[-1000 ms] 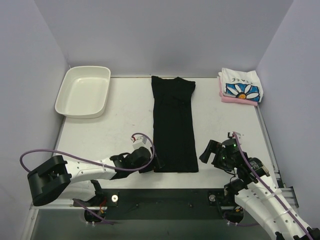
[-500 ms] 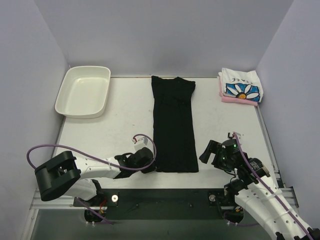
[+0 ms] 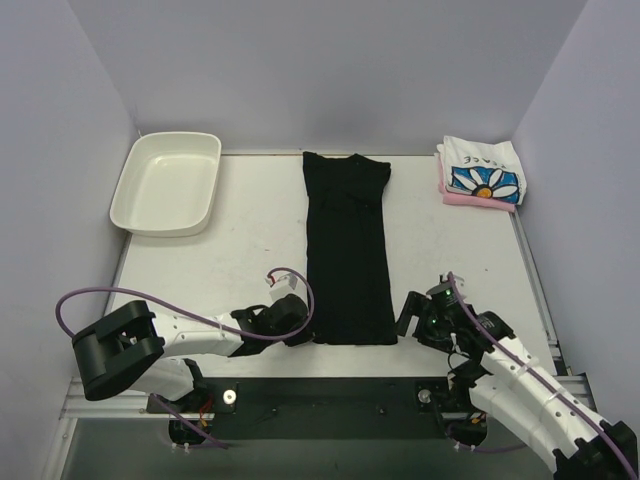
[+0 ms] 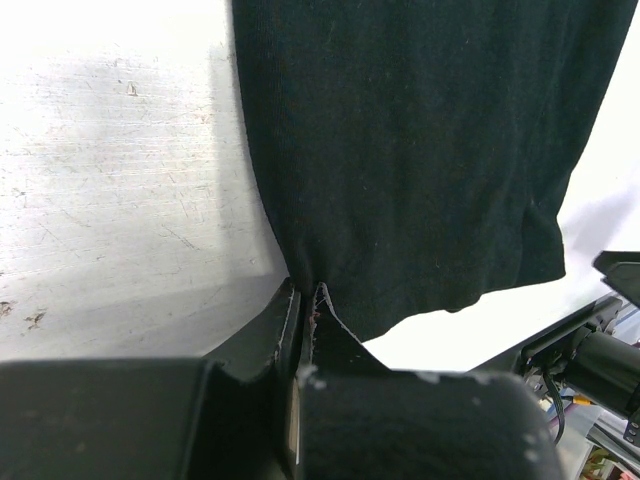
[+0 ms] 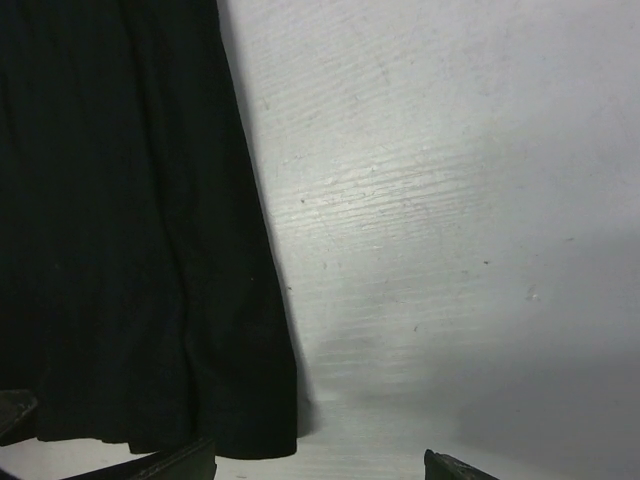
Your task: Fold and stack the t-shirts
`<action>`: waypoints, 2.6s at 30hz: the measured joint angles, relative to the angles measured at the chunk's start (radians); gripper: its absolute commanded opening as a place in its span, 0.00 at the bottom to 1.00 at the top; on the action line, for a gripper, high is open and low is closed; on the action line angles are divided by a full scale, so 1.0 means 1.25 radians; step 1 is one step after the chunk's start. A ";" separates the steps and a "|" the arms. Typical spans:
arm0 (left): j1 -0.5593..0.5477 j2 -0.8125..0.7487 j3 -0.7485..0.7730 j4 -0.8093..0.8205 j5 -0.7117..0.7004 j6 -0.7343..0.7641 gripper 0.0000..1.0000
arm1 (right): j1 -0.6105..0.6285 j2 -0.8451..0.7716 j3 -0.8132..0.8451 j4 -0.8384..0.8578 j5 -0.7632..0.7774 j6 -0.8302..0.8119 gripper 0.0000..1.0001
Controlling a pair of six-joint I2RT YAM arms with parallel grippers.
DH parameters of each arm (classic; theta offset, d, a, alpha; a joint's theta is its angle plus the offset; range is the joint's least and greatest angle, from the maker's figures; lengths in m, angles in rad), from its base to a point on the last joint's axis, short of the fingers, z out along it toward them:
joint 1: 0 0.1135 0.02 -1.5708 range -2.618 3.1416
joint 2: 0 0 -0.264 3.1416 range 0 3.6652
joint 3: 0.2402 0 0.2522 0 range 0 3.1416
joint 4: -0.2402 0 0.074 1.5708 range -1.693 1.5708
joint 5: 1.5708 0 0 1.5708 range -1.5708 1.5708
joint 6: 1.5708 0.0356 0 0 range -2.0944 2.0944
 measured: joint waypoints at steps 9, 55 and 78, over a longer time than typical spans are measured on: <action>0.005 -0.001 0.000 0.000 0.004 0.000 0.00 | 0.044 0.065 -0.045 0.095 -0.012 0.037 0.71; -0.097 -0.126 -0.045 -0.130 -0.031 -0.027 0.00 | 0.327 0.104 -0.048 0.147 0.103 0.182 0.00; -0.052 -0.255 0.186 -0.413 -0.150 0.057 0.00 | 0.359 0.182 0.228 -0.005 0.267 0.169 0.00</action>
